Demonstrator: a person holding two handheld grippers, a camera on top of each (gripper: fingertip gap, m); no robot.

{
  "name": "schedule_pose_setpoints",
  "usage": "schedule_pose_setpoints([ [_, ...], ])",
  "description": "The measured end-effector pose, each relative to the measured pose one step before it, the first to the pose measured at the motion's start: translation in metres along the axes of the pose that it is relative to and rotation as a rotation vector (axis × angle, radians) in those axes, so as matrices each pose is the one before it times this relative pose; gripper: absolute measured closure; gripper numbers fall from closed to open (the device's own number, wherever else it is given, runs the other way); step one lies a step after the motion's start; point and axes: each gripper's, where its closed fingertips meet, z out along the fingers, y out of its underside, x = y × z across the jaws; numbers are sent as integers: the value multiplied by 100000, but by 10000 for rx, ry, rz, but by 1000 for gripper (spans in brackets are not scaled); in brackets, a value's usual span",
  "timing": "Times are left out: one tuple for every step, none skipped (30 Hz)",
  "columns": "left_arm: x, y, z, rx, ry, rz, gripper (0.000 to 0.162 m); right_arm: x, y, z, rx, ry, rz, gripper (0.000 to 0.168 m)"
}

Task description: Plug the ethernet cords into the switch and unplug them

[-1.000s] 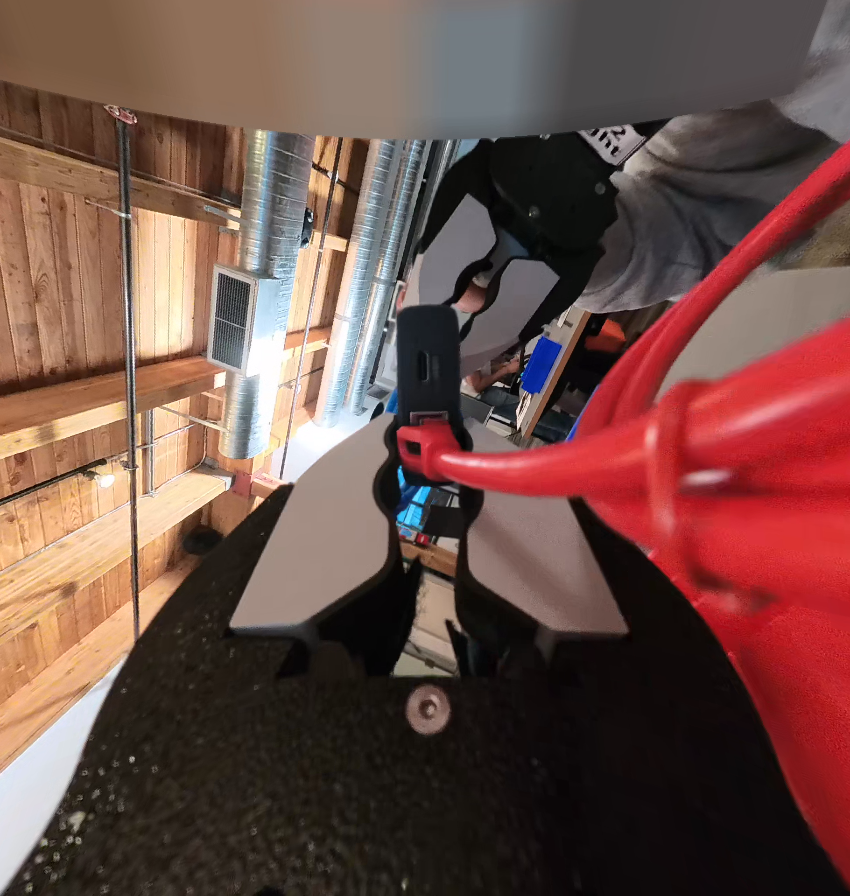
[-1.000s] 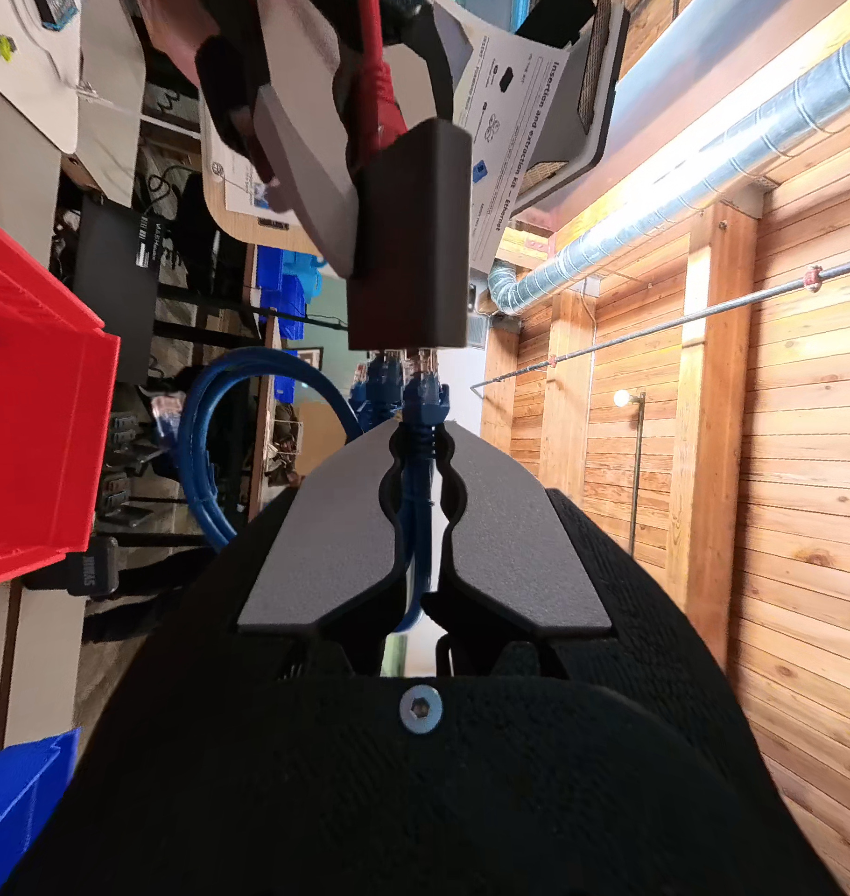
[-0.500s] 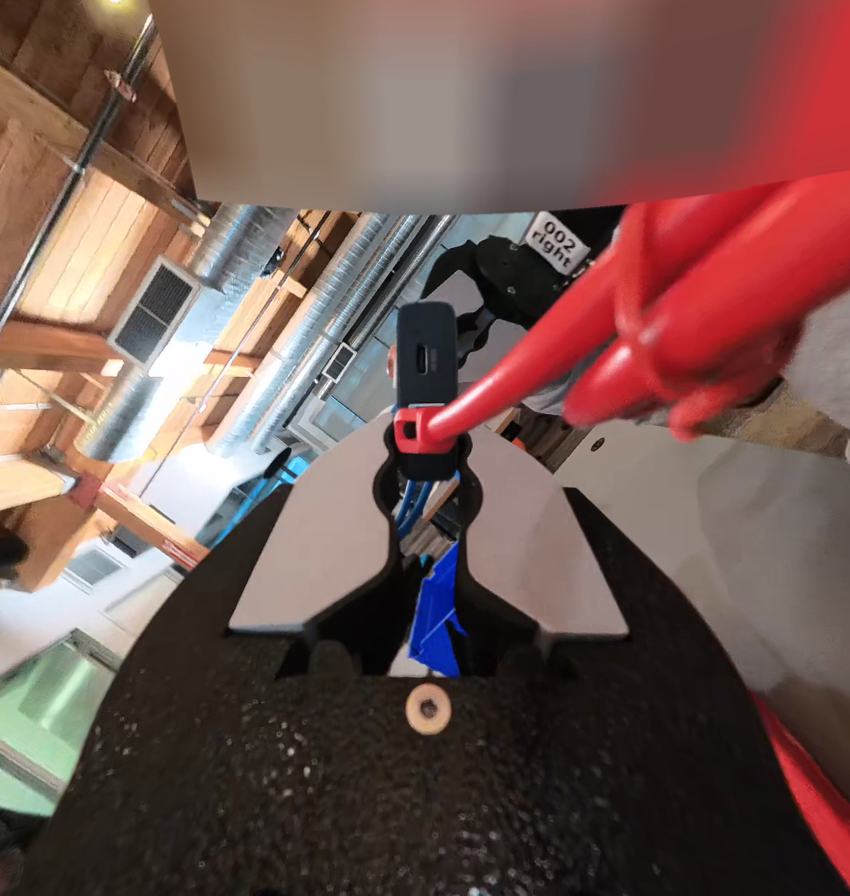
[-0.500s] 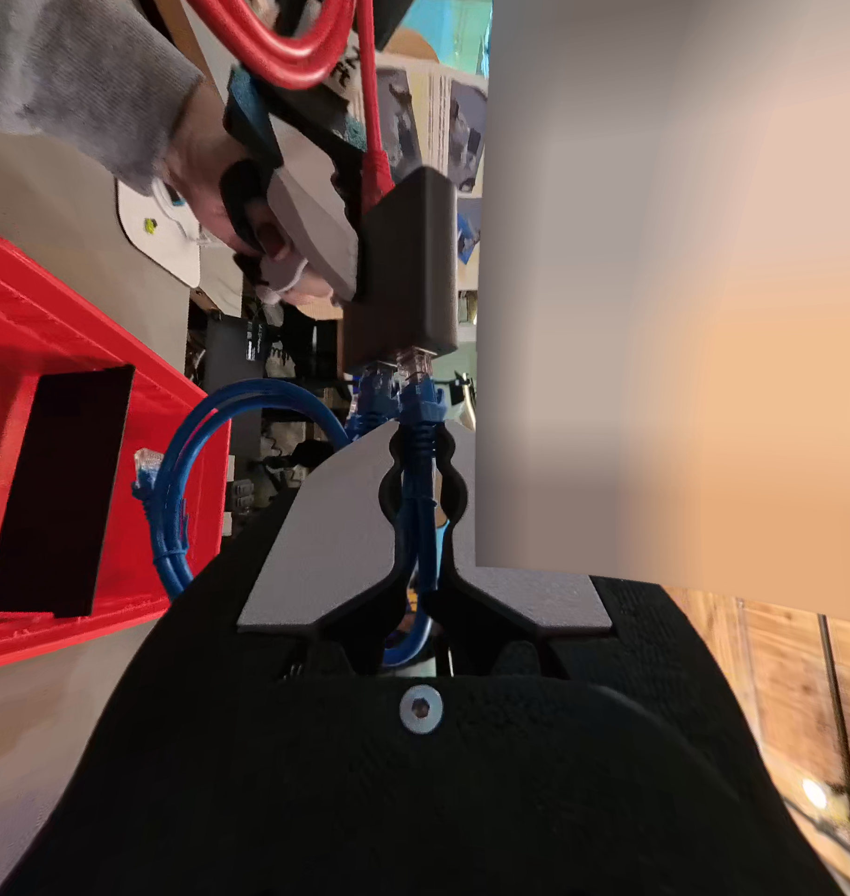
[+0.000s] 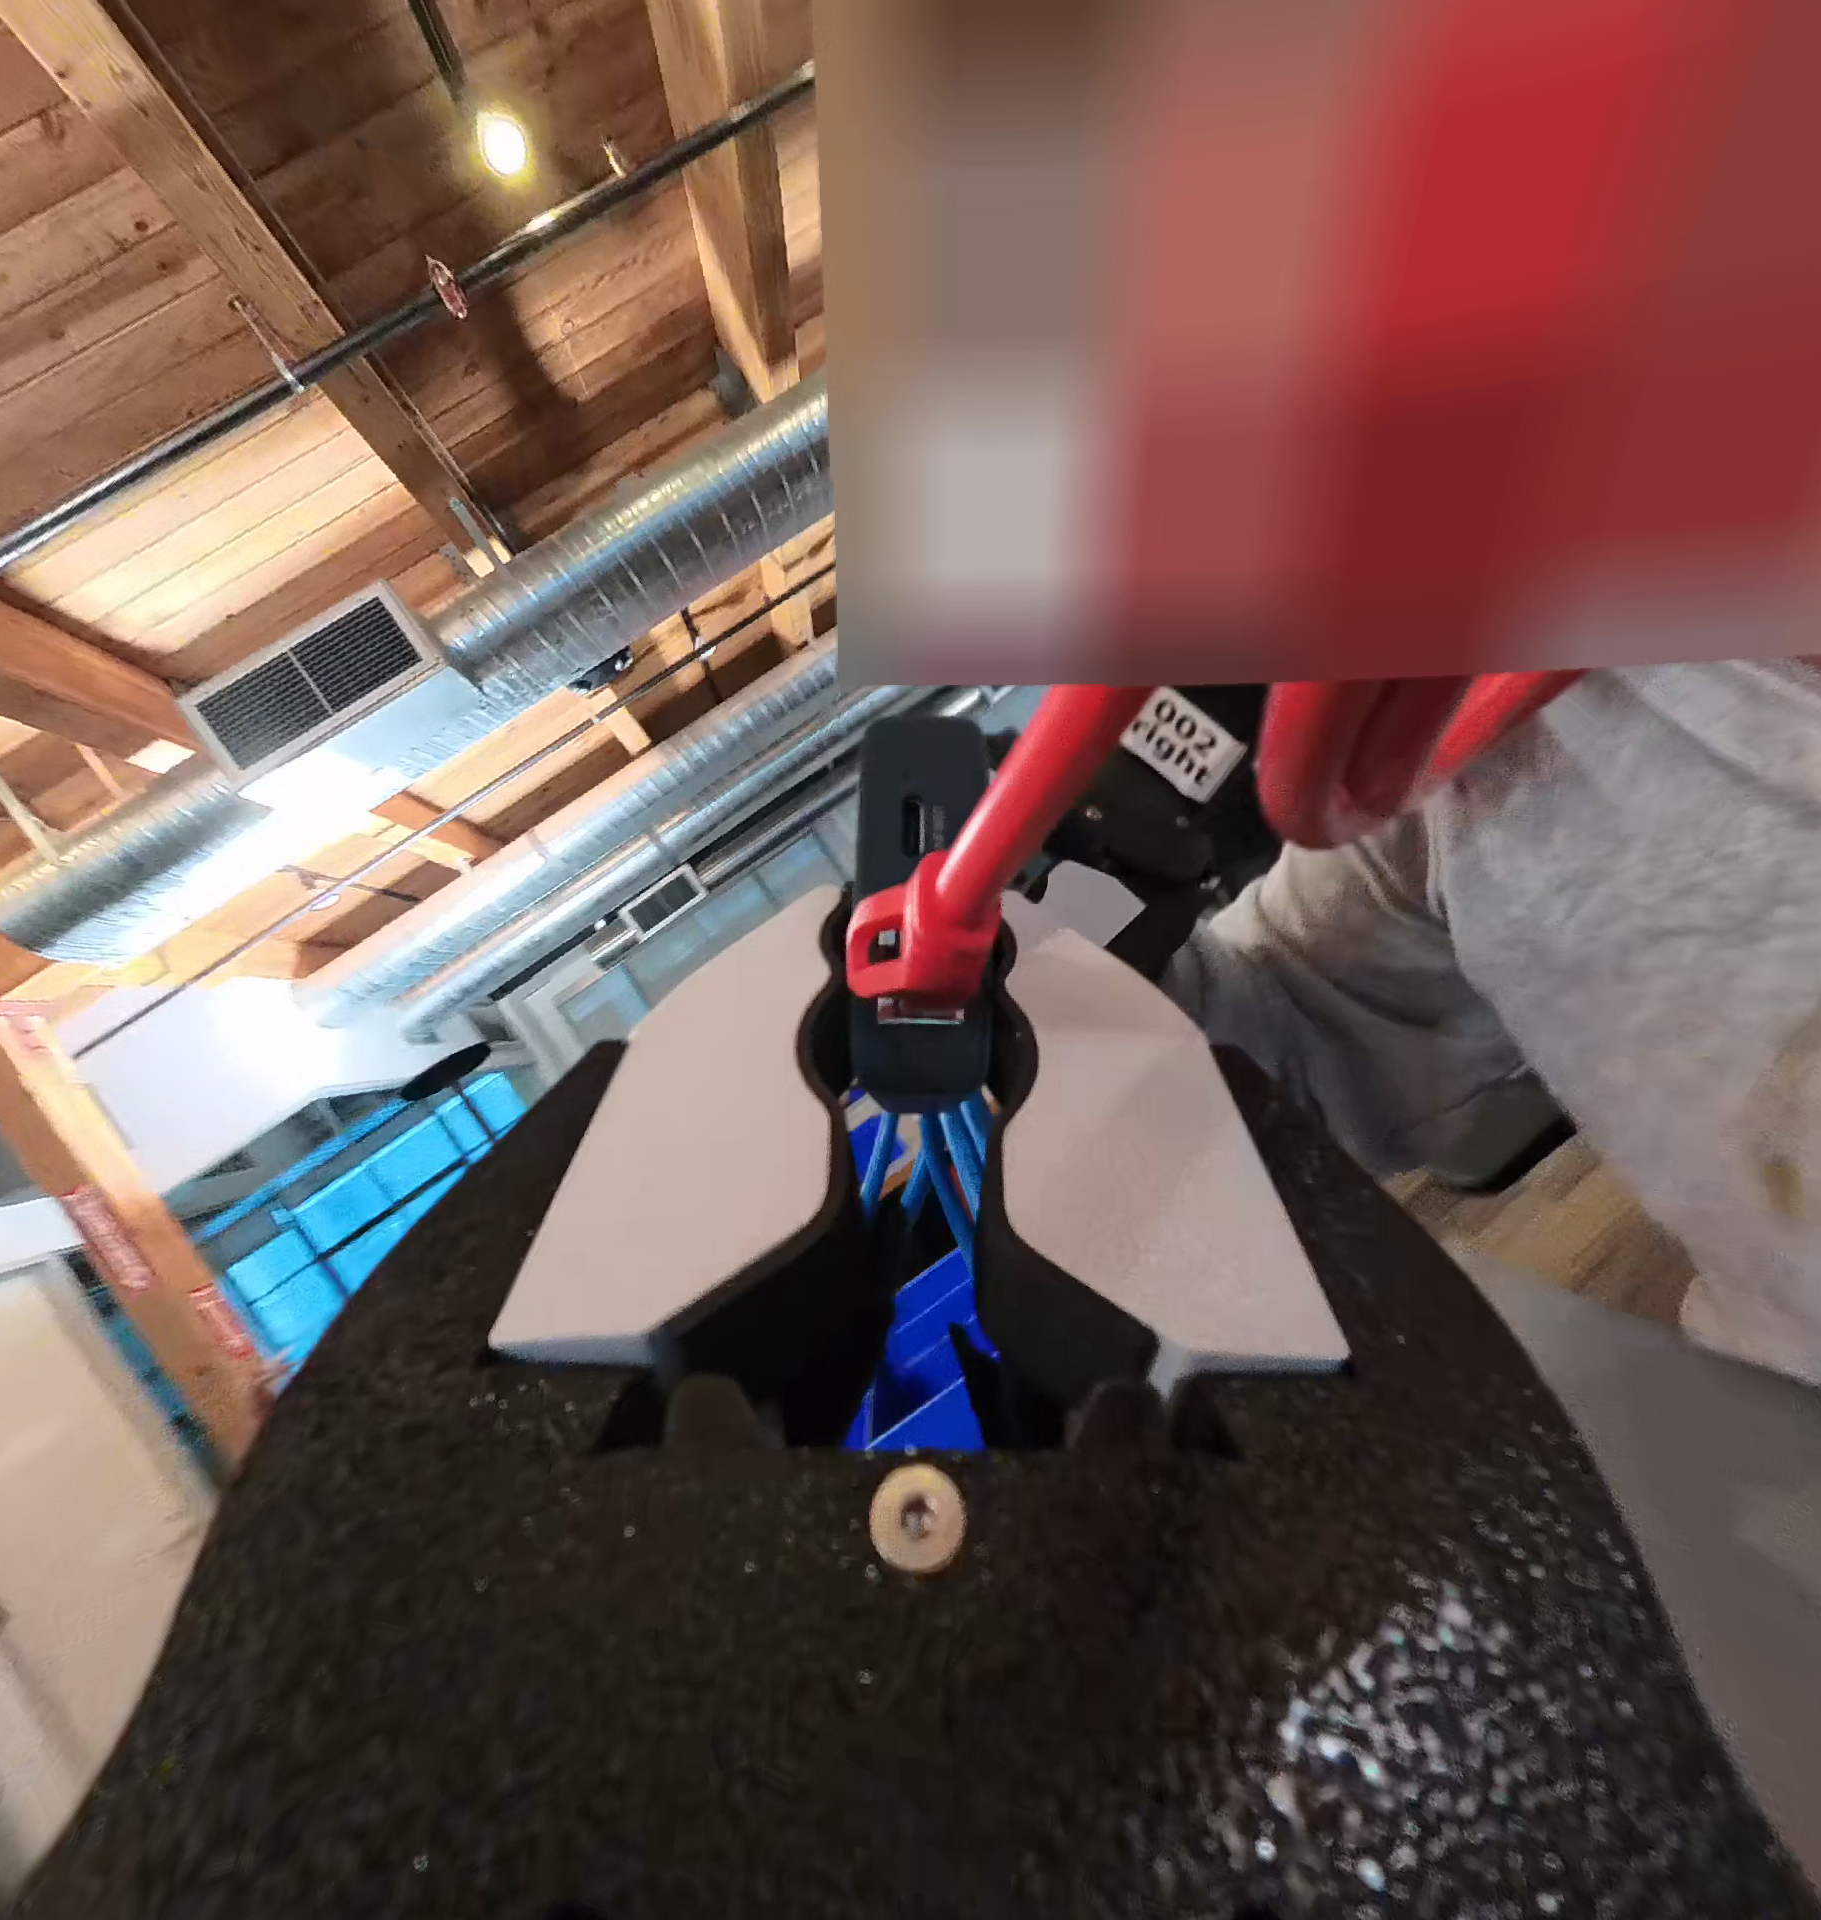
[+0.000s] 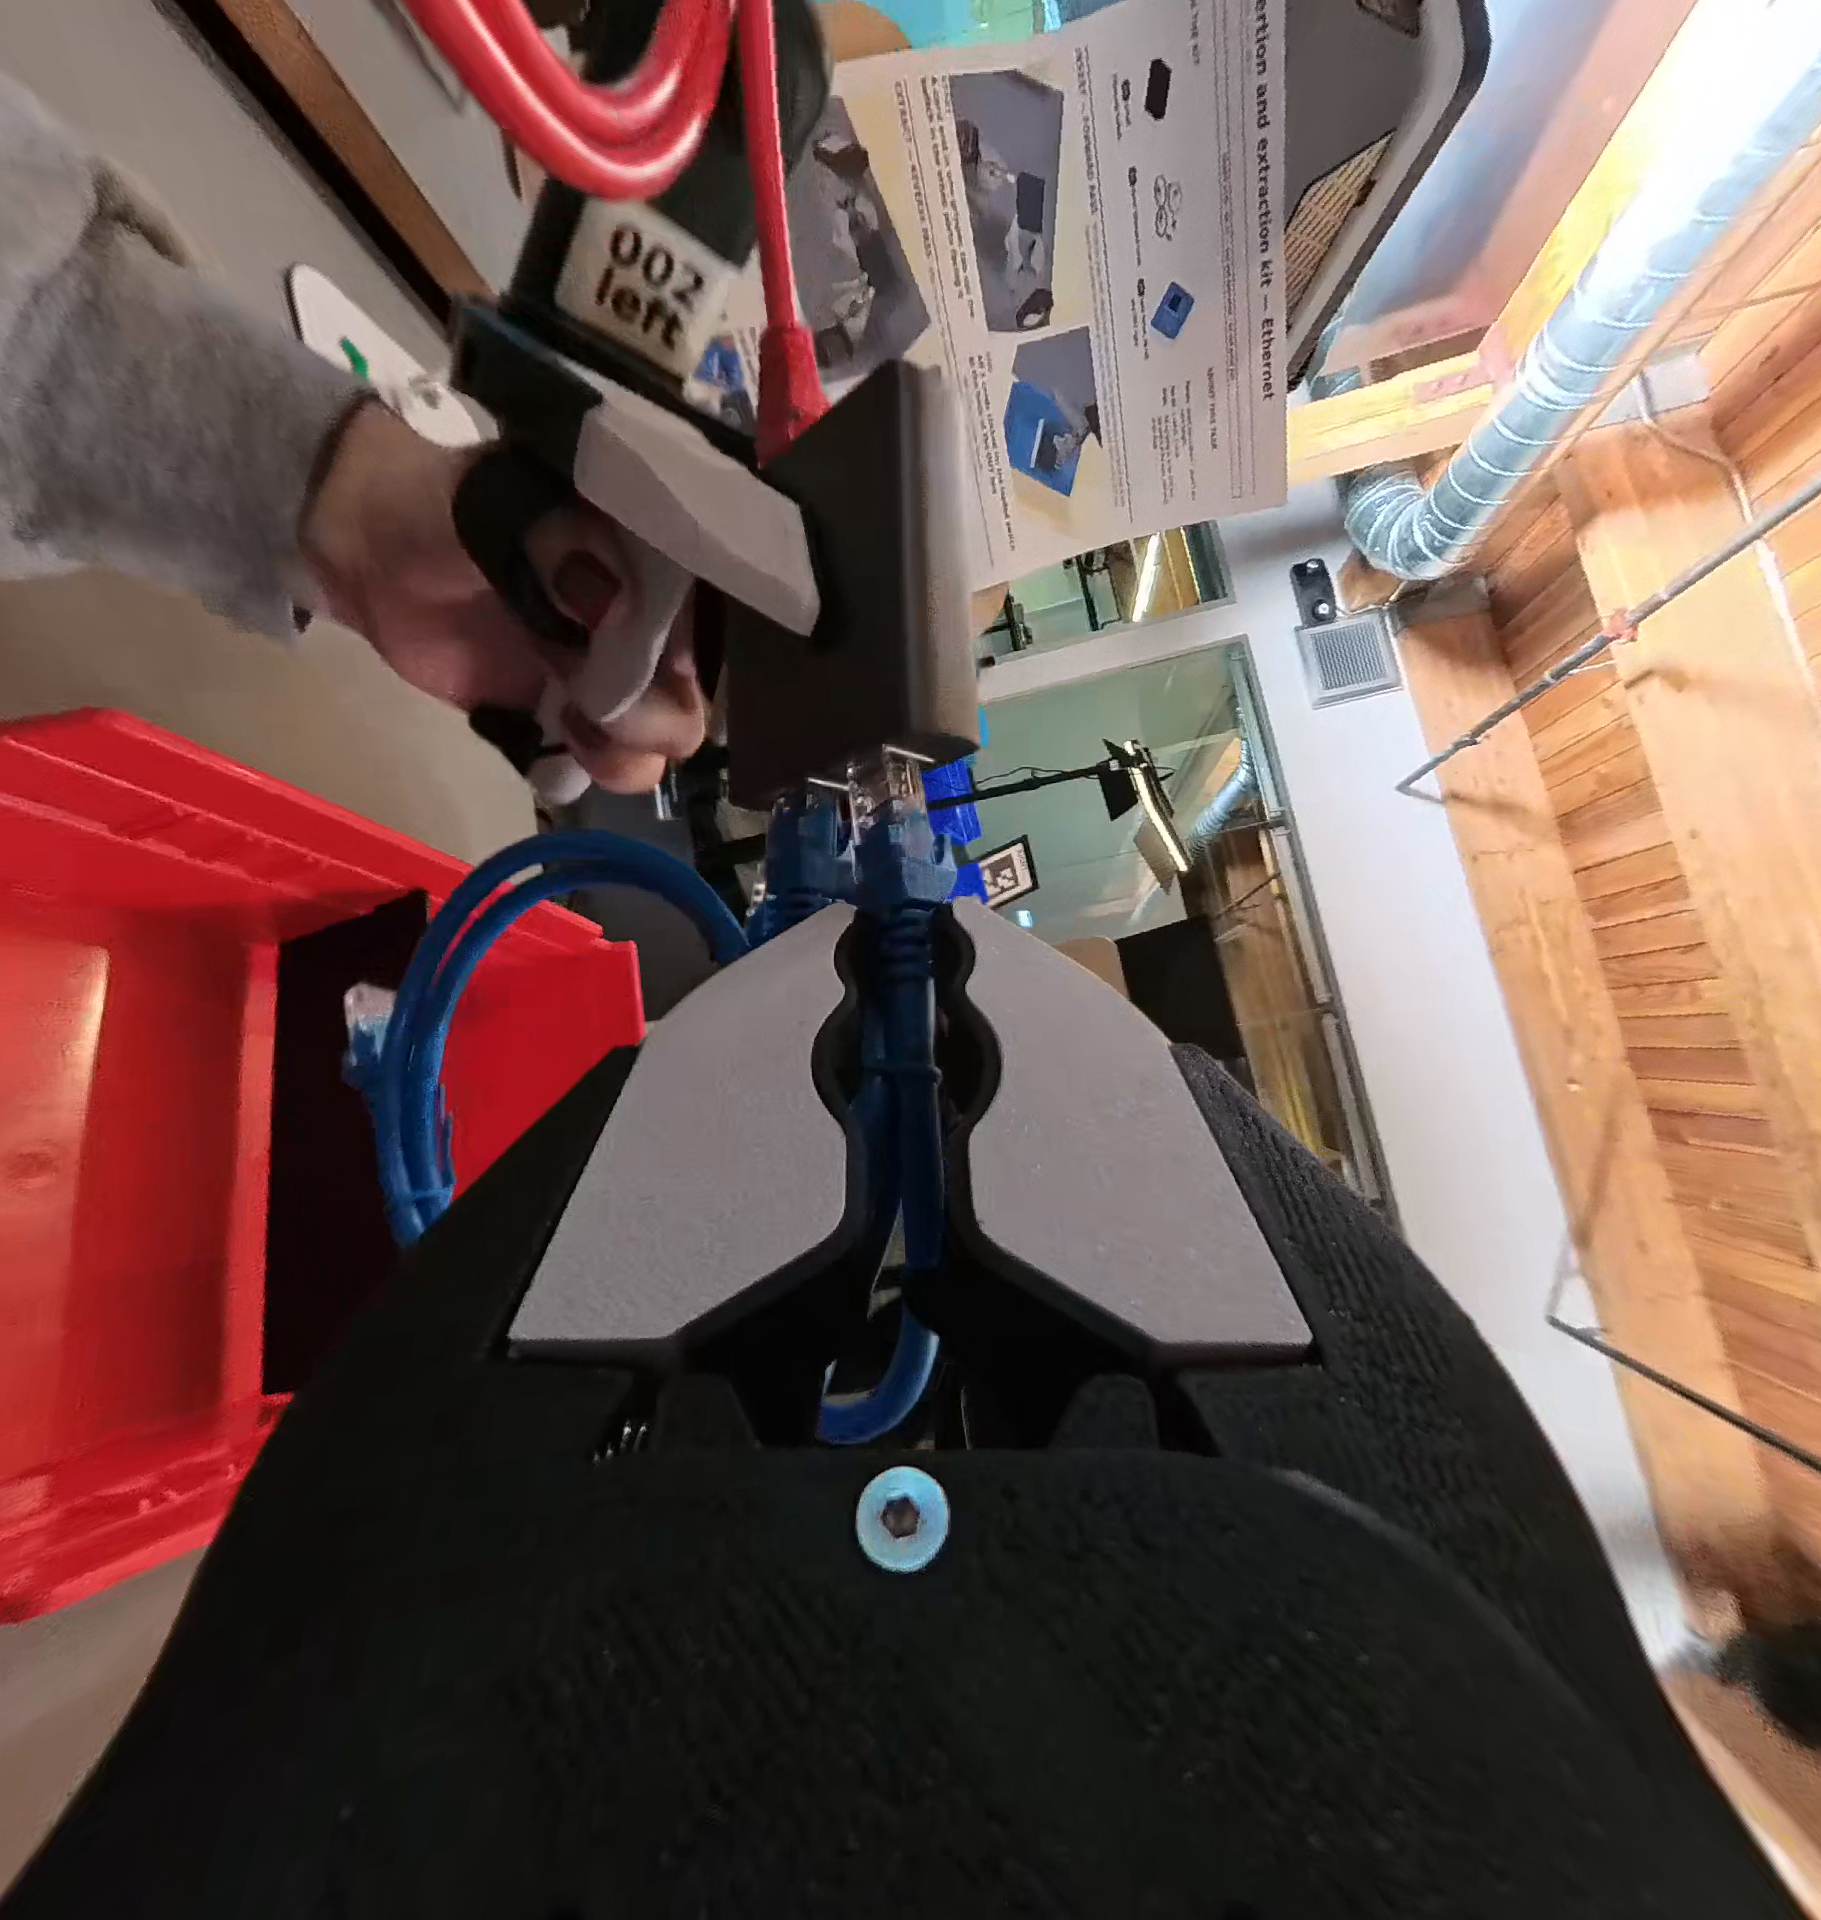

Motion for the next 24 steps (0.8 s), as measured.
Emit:
schedule_pose_setpoints([
  [-121, 37, -112, 352, 48, -433, 141, -1, -56, 22, 70, -29, 223, 158],
  [-167, 32, -109, 399, -4, -348, 141, 9, -114, -4, 72, -35, 267, 158],
  [-92, 17, -91, 417, 35, -365, 141, 10, -94, -18, 13, -13, 90, 158],
  [-131, 90, -67, 320, 2, -344, 141, 43, -13, -16, -67, 62, -138, 158],
  [-171, 118, -50, 246, -69, -203, 141, 28, -12, -8, -75, 100, -181, 158],
  [-48, 28, -62, 248, -1, -116, 141, -29, -75, -28, 2, 56, -104, 158],
  [-9, 29, -50, 164, 15, -142, 141, -52, -6, -16, -10, 9, -76, 158],
  [-30, 50, -13, 108, -14, -71, 141, -40, 47, -20, -45, 5, -113, 158],
  [-31, 82, -24, 77, -5, -80, 141, -45, 63, -25, -60, 13, -205, 158],
  [2, 37, -19, 108, 22, -135, 142, -69, 10, -35, -18, -3, -199, 158],
  [51, -19, -39, 172, 56, -172, 142, -77, -61, -35, 55, -47, -103, 158],
  [110, -81, -33, 228, 114, -222, 142, -97, -147, -39, 158, -113, 49, 158],
  [51, -34, -2, 188, 58, -208, 142, -64, -91, -30, 156, -153, 218, 158],
  [124, 0, -16, 141, 142, -230, 142, -136, -122, -43, 200, -215, 261, 158],
  [94, 61, -19, 81, 123, -171, 142, -146, -94, -66, 141, -161, 229, 157],
  [-39, 59, -15, 63, 9, -101, 142, -42, 48, -28, 34, -14, 66, 157],
  [-25, 88, -42, 32, 12, -29, 142, -48, 71, -2, 12, 47, -62, 157],
  [-88, 89, -56, 1, -46, -14, 142, -37, 134, 23, -25, 86, -55, 158],
  [-106, 35, -42, 24, -53, -22, 142, -14, 142, 47, -31, 95, 17, 158],
  [31, 44, -47, 2, 34, 10, 142, -79, 31, 23, 37, 47, 8, 158],
  [-63, 16, 1, 6, -63, 57, 142, 8, 77, 20, -6, 114, -9, 158],
  [-43, 11, -4, -9, -47, 56, 142, 14, 66, 35, -6, 145, -81, 158],
  [-7, -3, -24, 2, -16, 63, 142, -28, 22, 39, 19, 143, -17, 158],
  [-75, -36, -21, 20, -50, 23, 141, -26, 77, 57, 1, 153, 37, 158],
])
